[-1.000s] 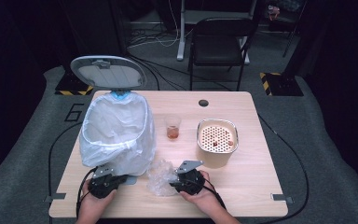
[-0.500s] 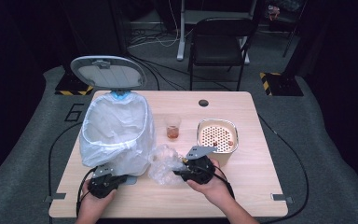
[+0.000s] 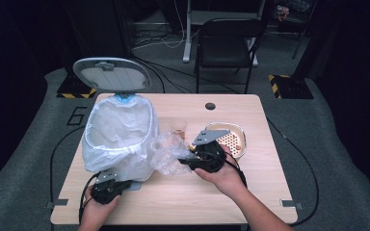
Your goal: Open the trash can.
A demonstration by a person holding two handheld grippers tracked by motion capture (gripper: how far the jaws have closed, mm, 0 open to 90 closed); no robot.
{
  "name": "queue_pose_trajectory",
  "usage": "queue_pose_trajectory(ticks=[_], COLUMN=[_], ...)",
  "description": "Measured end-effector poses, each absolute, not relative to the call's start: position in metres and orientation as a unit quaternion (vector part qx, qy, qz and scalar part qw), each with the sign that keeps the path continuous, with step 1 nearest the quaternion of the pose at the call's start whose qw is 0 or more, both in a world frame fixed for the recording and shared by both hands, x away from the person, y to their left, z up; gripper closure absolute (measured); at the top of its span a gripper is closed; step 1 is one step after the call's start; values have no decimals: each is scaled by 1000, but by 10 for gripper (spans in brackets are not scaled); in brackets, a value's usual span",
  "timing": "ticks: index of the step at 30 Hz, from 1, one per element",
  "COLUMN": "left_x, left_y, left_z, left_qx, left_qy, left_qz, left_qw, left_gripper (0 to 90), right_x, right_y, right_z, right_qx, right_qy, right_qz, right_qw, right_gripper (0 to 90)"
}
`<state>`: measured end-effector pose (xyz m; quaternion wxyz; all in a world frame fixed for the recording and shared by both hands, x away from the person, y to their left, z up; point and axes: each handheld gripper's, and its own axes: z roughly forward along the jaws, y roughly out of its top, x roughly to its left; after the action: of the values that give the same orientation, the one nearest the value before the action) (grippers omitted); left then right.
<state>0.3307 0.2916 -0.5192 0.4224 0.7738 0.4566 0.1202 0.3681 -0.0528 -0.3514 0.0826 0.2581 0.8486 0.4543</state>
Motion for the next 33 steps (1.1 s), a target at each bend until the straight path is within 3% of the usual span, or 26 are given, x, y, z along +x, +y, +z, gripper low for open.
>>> queue_pose_trajectory(ticks=[13,21,33], left_x=[331,331,330], left_y=[292,292,290], left_z=[-519,-519,-520], left_qx=[776,777,764], left_qy=[455,455,466], left_qz=[122,120,120], left_qw=[419,418,430], left_gripper=[900,900,900], right_x=[376,385,405], right_y=[-37,-4,61], right_z=[-296,-261,-261], right_qx=[227,202,180], right_qy=[850,844,850], right_qz=[466,488,487], right_qw=[98,98,87], right_gripper=[722,721,719])
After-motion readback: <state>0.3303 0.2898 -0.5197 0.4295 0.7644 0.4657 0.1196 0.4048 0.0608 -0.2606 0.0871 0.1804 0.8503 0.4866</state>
